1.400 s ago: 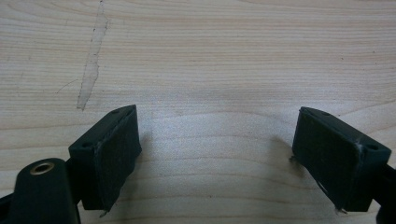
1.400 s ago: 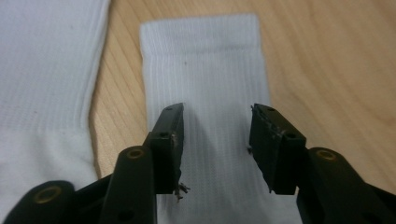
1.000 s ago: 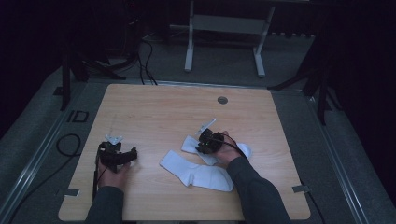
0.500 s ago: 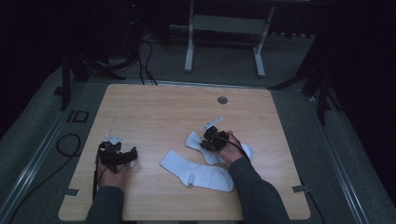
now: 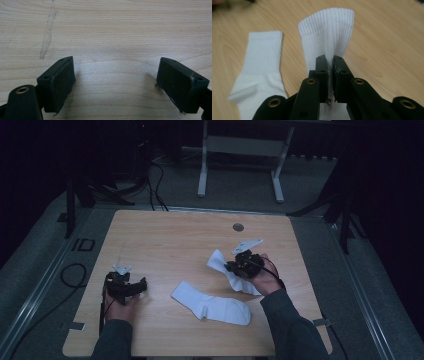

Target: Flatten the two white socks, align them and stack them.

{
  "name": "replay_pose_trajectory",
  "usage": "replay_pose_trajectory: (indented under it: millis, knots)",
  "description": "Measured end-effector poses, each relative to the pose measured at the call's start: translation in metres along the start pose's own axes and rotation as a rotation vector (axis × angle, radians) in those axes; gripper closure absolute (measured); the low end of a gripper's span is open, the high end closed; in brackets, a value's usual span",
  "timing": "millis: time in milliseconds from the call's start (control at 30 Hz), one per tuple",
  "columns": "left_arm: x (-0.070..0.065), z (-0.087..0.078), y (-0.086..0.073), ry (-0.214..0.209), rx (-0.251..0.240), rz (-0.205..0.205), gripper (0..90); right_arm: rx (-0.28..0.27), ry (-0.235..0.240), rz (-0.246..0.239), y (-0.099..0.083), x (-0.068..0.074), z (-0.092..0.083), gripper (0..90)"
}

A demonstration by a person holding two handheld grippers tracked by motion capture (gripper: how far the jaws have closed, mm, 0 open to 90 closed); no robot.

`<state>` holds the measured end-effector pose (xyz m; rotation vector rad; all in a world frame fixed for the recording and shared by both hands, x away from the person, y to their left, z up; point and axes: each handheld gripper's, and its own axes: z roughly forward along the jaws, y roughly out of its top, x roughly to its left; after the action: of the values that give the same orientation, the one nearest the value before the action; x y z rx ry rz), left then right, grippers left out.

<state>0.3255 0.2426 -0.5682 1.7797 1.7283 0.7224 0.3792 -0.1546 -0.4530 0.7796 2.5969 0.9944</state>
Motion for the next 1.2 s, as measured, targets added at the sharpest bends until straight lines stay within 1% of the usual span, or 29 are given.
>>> replay_pose_trajectory:
  millis: [33, 67, 167, 200, 233, 300, 467, 600, 667, 700, 733, 767, 833, 867, 933, 1000, 1167, 1200]
  knots:
    - [0.0, 0.0, 0.0, 0.0, 0.0, 0.0, 15.0, -0.013, -0.001, -0.003, 0.001, 0.001, -0.007, 83.8]
    - [0.0, 0.0, 0.0, -0.001, 0.002, -0.001, 15.0, -0.038, -0.011, -0.013, 0.002, 0.004, -0.02, 83.8]
    - [0.0, 0.0, 0.0, -0.001, 0.004, 0.001, 15.0, -0.073, -0.019, -0.024, 0.005, 0.009, -0.036, 83.8]
    - [0.0, 0.0, 0.0, -0.001, 0.004, 0.001, 15.0, -0.073, -0.019, -0.024, 0.005, 0.009, -0.036, 83.8]
    - [0.0, 0.0, 0.0, -0.001, 0.004, 0.001, 15.0, -0.096, -0.022, -0.032, 0.006, 0.011, -0.046, 83.8]
    - [0.0, 0.0, 0.0, -0.001, 0.004, 0.001, 15.0, -0.12, -0.024, -0.038, 0.007, 0.015, -0.055, 83.8]
    - [0.0, 0.0, 0.0, 0.0, -0.001, -0.002, 15.0, -0.175, -0.014, -0.057, 0.009, 0.025, -0.076, 83.7]
    - [0.0, 0.0, 0.0, 0.0, 0.0, -0.001, 15.0, -0.22, 0.0, -0.071, 0.008, 0.039, -0.092, 83.4]
    - [0.0, 0.0, 0.0, 0.0, 0.003, 0.0, 15.0, -0.232, 0.002, -0.087, 0.007, 0.048, -0.1, 83.3]
    - [0.0, 0.0, 0.0, 0.0, 0.003, 0.0, 15.0, -0.232, 0.002, -0.087, 0.007, 0.048, -0.1, 83.3]
    - [0.0, 0.0, 0.0, -0.001, 0.002, 0.0, 15.0, -0.235, 0.006, -0.095, 0.004, 0.056, -0.105, 83.2]
    - [0.0, 0.0, 0.0, -0.001, 0.003, 0.001, 15.0, -0.232, 0.011, -0.096, 0.002, 0.059, -0.106, 83.1]
    - [0.0, 0.0, 0.0, 0.0, 0.002, 0.001, 15.0, -0.222, 0.018, -0.097, -0.001, 0.065, -0.104, 83.1]
    - [0.0, 0.0, 0.0, 0.0, 0.002, 0.0, 15.1, -0.209, 0.023, -0.1, -0.003, 0.067, -0.099, 83.1]
    - [0.0, 0.0, 0.0, 0.001, 0.002, 0.0, 15.0, -0.184, 0.038, -0.098, -0.006, 0.071, -0.085, 83.1]
    - [0.0, 0.0, 0.0, 0.001, 0.002, 0.0, 15.0, -0.16, 0.049, -0.086, -0.007, 0.075, -0.068, 83.1]
    - [0.0, 0.0, 0.0, 0.001, 0.002, 0.0, 15.0, -0.126, 0.034, -0.069, -0.007, 0.084, -0.029, 82.9]
    - [0.0, 0.0, 0.0, 0.001, 0.002, 0.0, 15.1, -0.126, 0.034, -0.069, -0.007, 0.084, -0.029, 82.9]
